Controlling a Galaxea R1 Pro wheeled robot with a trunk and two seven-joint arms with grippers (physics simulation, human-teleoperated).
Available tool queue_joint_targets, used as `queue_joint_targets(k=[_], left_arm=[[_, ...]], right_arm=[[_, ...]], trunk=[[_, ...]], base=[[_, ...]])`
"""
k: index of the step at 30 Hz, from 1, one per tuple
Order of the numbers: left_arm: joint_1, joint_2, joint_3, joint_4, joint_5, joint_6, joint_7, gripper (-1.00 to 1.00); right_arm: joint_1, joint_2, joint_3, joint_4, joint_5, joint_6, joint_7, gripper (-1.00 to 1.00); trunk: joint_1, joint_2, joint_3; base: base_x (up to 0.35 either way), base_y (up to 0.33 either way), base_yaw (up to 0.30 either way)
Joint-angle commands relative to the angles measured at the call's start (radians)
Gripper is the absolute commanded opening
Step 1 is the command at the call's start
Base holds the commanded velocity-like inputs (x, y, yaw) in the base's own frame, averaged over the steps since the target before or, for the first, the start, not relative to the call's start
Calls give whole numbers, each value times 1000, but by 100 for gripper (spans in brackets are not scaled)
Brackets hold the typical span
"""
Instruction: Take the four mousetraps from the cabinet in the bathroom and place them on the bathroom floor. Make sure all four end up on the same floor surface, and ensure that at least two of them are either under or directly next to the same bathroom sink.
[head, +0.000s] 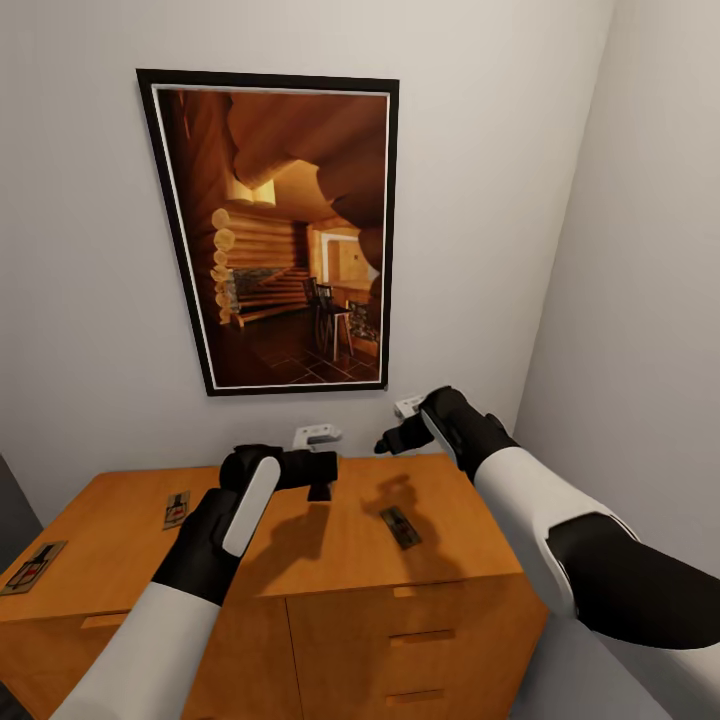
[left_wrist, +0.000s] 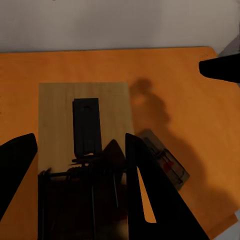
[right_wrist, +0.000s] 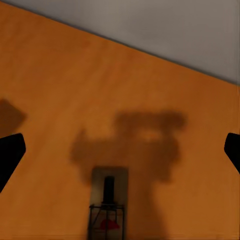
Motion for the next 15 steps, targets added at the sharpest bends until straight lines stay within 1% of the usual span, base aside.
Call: queue_joint_targets(k=[1, 4, 15], left_arm=[[-1, 0, 2, -1, 11, 4, 10, -100], [-1, 0, 8, -1, 11, 4, 10, -100], [-1, 0, 11, -1, 12, 4, 10, -100]], right_arm=[[-1, 0, 2, 6, 12, 3, 8, 100], [0, 0, 2, 42, 15, 3, 9, 100], [0, -1, 1, 97, 13, 4, 18, 100]], trunk=[[0, -1, -2], [0, -1, -2], [0, -1, -2]], base=[[0, 0, 0], [0, 0, 0], [0, 0, 0]])
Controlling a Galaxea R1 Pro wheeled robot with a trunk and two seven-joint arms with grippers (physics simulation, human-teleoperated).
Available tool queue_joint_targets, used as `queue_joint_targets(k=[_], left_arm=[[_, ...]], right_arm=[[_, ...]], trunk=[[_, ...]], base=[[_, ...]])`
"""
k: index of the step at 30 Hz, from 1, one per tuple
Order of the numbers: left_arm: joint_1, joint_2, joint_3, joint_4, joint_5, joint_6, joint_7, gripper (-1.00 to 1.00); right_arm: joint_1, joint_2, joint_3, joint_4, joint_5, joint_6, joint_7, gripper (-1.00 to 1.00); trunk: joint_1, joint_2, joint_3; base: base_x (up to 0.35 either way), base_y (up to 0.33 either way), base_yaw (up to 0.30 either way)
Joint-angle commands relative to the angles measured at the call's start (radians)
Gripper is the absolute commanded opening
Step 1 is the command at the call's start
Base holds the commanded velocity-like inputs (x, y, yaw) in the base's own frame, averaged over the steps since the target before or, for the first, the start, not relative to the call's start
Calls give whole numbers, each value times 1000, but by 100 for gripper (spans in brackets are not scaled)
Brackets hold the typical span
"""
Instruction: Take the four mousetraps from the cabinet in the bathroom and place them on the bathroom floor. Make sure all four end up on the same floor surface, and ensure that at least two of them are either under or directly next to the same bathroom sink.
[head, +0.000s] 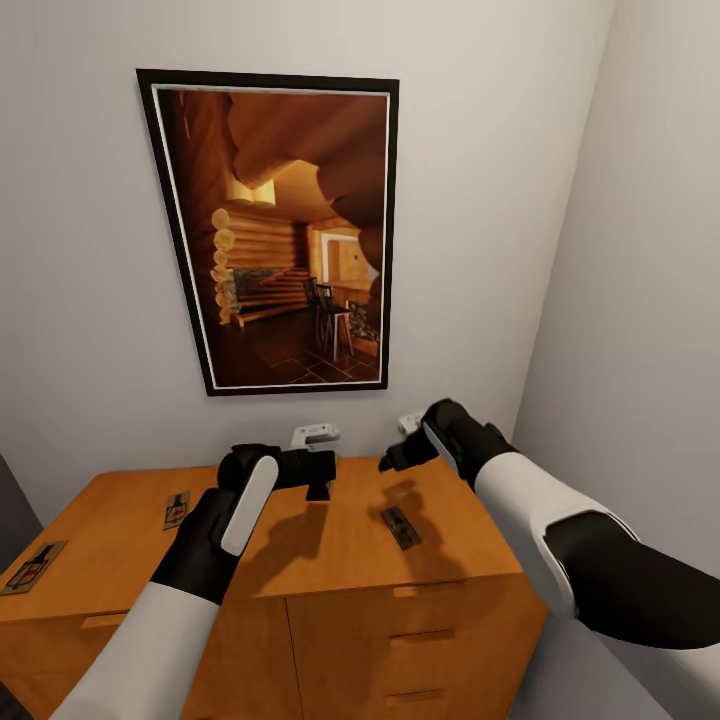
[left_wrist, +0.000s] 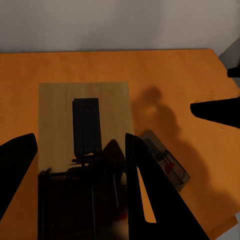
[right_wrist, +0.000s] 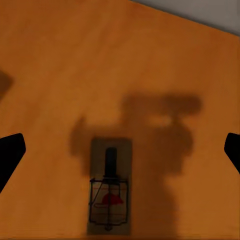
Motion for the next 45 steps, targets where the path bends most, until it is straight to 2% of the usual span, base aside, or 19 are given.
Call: queue_joint_targets(k=[1, 9, 15, 18, 27, 32, 40, 45], left_arm=[[-1, 0, 0, -1, 11, 3, 10, -100], [-1, 3, 16, -1, 11, 4, 10, -100], [-1, 27, 32, 1, 10, 4, 9, -100], [-1, 31, 32, 2, 9, 4, 9, -100], [-1, 31, 31, 5, 9, 4, 9, -100], [-1, 32, 31, 5, 8, 4, 9, -100], [-1, 31, 31, 7, 8, 4, 9, -100], [-1, 31, 30, 9, 8, 4, 9, -100]], right_arm=[[-1, 0, 2, 12, 10, 2, 9, 100], [-1, 1, 2, 44, 6, 0, 12, 100], [-1, 1, 1, 55, 4, -1, 12, 100], [-1, 1, 0, 61, 4, -1, 12, 100], [-1, 1, 0, 77, 4, -1, 12, 100], [-1, 1, 0, 89, 4, -1, 16, 100], [-1, 1, 0, 102, 6, -1, 128, 100], [-1, 1, 0, 112, 7, -3, 147, 100]], trunk=[[0, -1, -2], [0, -1, -2], [0, -1, -2], [0, -1, -2], [35, -64, -30], [35, -64, -30], [35, -64, -30], [35, -64, -30]], base=[[0, 0, 0], [0, 0, 0], [0, 0, 0], [0, 0, 0], [0, 0, 0], [0, 0, 0], [0, 0, 0], [0, 0, 0]])
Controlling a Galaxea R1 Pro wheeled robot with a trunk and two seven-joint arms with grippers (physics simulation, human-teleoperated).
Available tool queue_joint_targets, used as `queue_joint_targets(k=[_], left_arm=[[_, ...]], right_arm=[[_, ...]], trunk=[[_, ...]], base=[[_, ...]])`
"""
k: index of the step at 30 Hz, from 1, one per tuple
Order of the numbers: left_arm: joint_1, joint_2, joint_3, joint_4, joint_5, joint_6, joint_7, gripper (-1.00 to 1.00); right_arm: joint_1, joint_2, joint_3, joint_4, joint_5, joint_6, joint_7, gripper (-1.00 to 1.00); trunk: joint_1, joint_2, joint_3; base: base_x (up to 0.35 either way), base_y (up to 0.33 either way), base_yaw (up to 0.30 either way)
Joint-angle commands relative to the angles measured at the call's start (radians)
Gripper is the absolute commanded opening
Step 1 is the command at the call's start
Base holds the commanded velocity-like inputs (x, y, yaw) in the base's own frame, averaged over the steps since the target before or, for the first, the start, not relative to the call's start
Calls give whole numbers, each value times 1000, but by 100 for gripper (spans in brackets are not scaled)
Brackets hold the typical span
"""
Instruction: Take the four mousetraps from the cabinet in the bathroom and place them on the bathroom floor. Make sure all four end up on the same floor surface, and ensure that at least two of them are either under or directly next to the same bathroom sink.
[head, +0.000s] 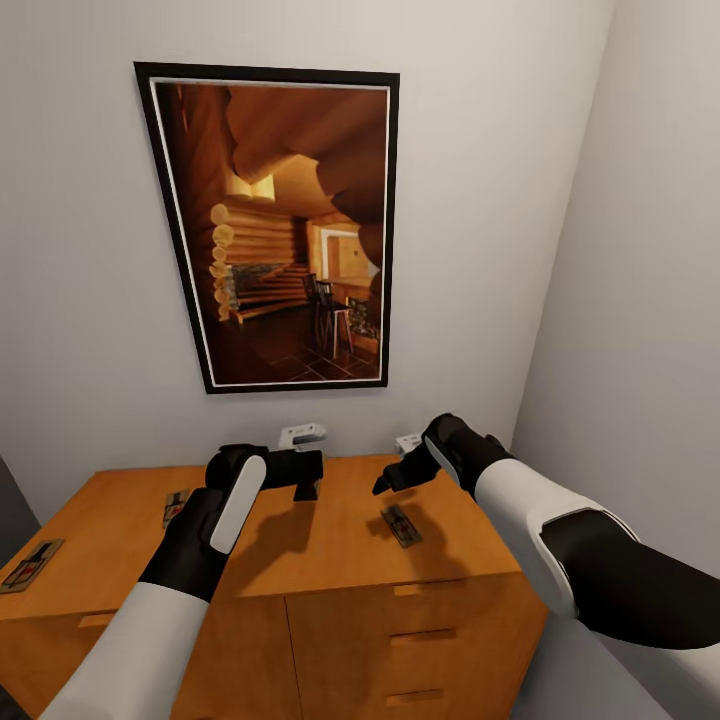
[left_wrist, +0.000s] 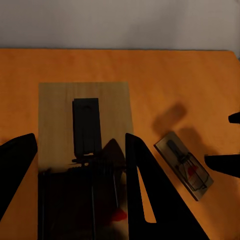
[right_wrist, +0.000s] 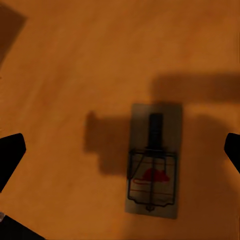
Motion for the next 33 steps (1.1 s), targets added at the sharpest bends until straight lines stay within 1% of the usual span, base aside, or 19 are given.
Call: queue_joint_targets(k=[1, 13, 31, 33], left_arm=[[-1, 0, -1, -1, 11, 3, 10, -100], [-1, 0, 0, 0, 10, 3, 10, -100], [-1, -3, -1, 0, 12, 3, 10, -100], [-1, -3, -1, 0, 12, 3, 10, -100]], right_arm=[[-1, 0, 0, 0, 11, 1, 9, 100], [-1, -1, 0, 12, 15, -2, -2, 100], [-1, -7, 0, 18, 16, -5, -6, 100], [-1, -7, 0, 18, 16, -5, -6, 100]], trunk=[[0, -1, -2], [0, -1, -2], [69, -127, -58], [69, -127, -58]], base=[[0, 0, 0], [0, 0, 0], [0, 0, 0], [0, 0, 0]])
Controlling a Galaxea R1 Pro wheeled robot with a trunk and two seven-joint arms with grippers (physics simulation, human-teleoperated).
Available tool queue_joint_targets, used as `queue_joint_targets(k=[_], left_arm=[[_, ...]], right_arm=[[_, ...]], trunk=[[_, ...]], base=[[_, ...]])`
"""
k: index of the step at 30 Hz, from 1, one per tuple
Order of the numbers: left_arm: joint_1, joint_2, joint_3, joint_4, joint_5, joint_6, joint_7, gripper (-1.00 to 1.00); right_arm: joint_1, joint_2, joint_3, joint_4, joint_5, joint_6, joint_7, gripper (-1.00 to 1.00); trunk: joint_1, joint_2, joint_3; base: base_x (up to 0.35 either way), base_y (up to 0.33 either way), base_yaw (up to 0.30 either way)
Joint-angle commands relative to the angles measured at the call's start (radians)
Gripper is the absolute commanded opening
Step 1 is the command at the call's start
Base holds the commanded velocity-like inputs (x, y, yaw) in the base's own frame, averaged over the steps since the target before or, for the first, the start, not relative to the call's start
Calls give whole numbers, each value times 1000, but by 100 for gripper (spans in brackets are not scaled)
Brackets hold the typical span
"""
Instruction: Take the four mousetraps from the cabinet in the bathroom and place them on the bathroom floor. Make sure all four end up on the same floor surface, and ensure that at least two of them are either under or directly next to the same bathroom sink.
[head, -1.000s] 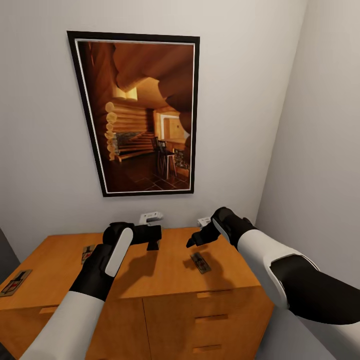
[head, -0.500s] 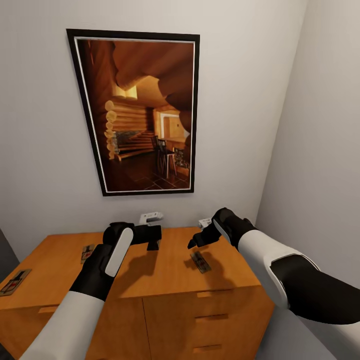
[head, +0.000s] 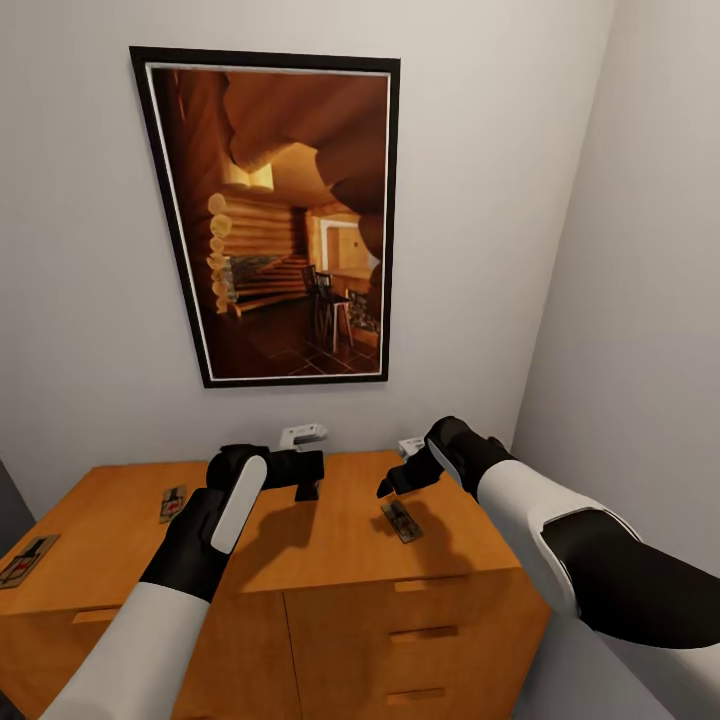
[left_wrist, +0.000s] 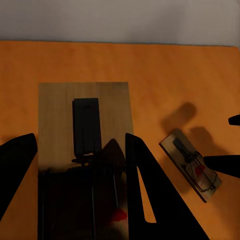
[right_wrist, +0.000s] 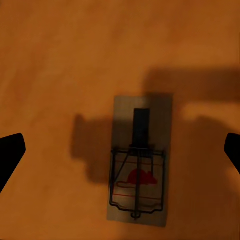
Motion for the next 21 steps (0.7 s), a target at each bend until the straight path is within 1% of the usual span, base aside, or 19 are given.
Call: queue_joint_targets(k=[1, 21], left_arm=[[-1, 0, -1, -1, 11, 3, 10, -100], [-1, -4, -1, -8, 19, 4, 10, -100]], right_arm=[[-1, 0, 0, -1, 11, 2, 8, 100], [-1, -8, 0, 26, 12, -13, 2, 100]], trunk=[[0, -1, -1], [0, -1, -1]], base=[[0, 0, 0], [0, 0, 0]])
